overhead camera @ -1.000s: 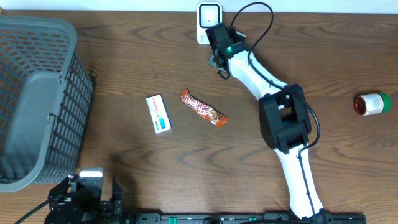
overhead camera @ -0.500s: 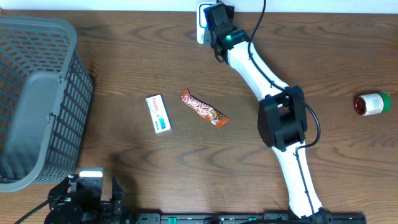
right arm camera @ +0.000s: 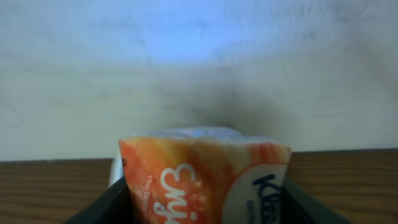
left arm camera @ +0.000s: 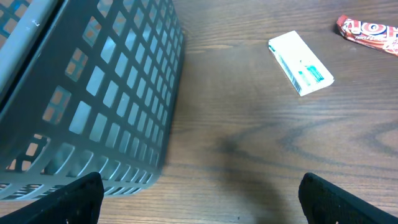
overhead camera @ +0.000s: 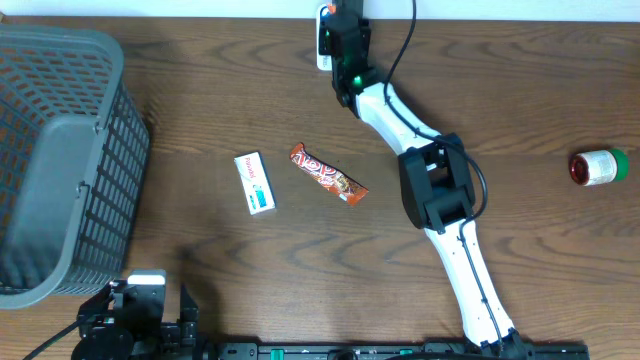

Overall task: Scan the item barcode
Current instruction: 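Carry the tissue pack up to the white scanner and hold it there, then swing the tissue pack right and set it beside the pill bottle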

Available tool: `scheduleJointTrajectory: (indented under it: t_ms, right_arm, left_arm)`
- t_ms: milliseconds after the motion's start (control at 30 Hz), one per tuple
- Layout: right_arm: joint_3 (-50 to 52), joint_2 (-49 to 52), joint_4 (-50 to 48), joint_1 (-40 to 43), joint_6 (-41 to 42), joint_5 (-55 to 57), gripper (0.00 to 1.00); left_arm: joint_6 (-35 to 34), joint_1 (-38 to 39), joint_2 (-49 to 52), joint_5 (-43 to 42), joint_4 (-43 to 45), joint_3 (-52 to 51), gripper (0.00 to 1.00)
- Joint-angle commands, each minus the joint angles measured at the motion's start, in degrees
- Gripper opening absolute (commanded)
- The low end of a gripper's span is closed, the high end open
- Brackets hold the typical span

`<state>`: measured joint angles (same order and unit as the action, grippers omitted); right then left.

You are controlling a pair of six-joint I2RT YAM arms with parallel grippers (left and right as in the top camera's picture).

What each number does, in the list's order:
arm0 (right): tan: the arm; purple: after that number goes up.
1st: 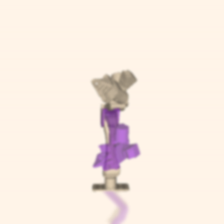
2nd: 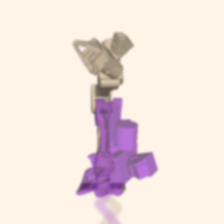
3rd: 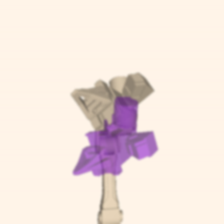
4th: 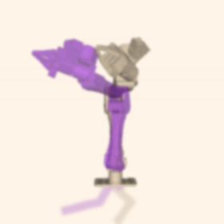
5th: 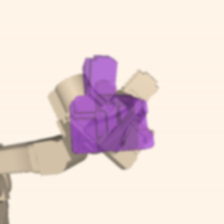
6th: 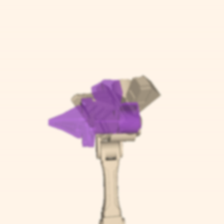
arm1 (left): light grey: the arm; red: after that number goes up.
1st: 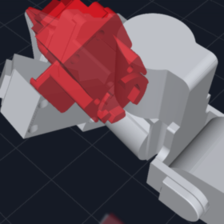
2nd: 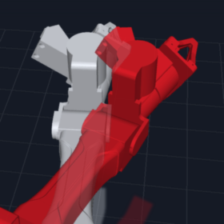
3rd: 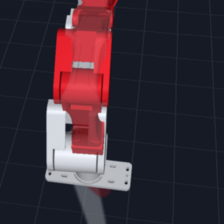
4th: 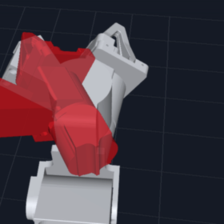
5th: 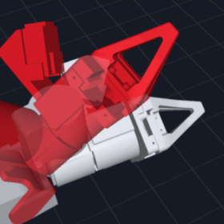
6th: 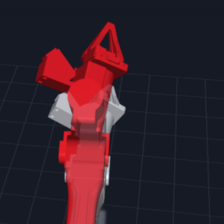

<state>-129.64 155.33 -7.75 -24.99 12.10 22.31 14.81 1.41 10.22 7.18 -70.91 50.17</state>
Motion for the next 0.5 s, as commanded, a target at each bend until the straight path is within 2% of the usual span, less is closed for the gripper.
scheduleJointTrajectory:
  t_ms: [0, 167, 267, 333, 467]
  right_arm:
    - [-0.42, 1.36, -0.15, -0.20, -3.48, 2.27, 0.54]
    - [-0.46, 1.18, -1.60, -0.61, -6.05, 5.60, 0.54]
    - [-0.46, -0.52, 1.84, -1.40, -7.13, 7.87, 0.55]
    - [-0.48, -2.93, 6.08, -1.73, -7.06, 7.82, 0.53]
    - [-0.48, -12.94, 24.85, -2.01, -6.99, 7.85, 0.47]
  left_arm:
    - [-0.11, 0.28, -0.33, -0.33, -0.02, 0.28, 0.99]
    - [-0.11, 0.28, -0.31, -0.35, -0.02, 0.28, 0.99]
    - [-0.11, 0.28, -0.31, -0.33, -0.02, 0.28, 0.99]
    - [-0.11, 0.28, -0.33, -0.33, -0.02, 0.28, 0.99]
    - [-0.11, 0.28, -0.31, -0.35, -0.02, 0.28, 0.99]
